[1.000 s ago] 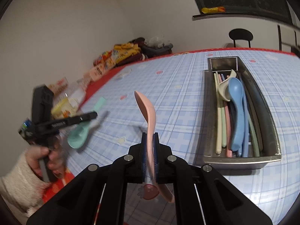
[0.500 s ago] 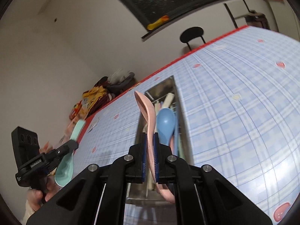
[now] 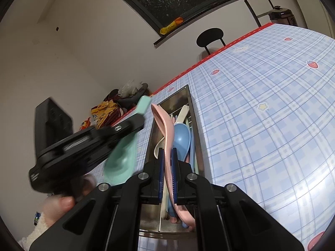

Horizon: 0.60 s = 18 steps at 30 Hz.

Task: Organize utensils
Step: 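Lower both spoons into the tray and open both tools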

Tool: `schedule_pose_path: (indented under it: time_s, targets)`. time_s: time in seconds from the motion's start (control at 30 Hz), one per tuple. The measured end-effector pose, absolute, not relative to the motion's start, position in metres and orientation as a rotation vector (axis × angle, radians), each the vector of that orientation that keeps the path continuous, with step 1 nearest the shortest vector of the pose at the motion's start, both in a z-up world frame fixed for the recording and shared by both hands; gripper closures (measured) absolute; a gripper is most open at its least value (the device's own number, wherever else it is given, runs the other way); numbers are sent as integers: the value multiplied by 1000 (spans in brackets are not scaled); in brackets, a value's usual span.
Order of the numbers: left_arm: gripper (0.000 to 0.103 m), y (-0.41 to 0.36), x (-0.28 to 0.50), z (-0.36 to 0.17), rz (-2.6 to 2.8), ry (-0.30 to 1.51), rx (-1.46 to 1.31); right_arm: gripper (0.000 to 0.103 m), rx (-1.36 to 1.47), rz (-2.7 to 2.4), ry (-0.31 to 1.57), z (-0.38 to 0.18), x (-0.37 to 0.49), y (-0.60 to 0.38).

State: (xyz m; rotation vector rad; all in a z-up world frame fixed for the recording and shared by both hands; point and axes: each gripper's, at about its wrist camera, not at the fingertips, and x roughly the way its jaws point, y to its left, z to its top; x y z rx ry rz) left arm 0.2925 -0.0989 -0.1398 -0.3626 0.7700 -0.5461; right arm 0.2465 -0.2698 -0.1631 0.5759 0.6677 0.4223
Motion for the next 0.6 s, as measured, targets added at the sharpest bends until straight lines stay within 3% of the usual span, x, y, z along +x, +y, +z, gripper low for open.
schedule_pose_path:
  time_s: [0.6]
  targets:
    - [92,-89,336,-167,-497,835,-384,94,623,398,721,-178,259,-268]
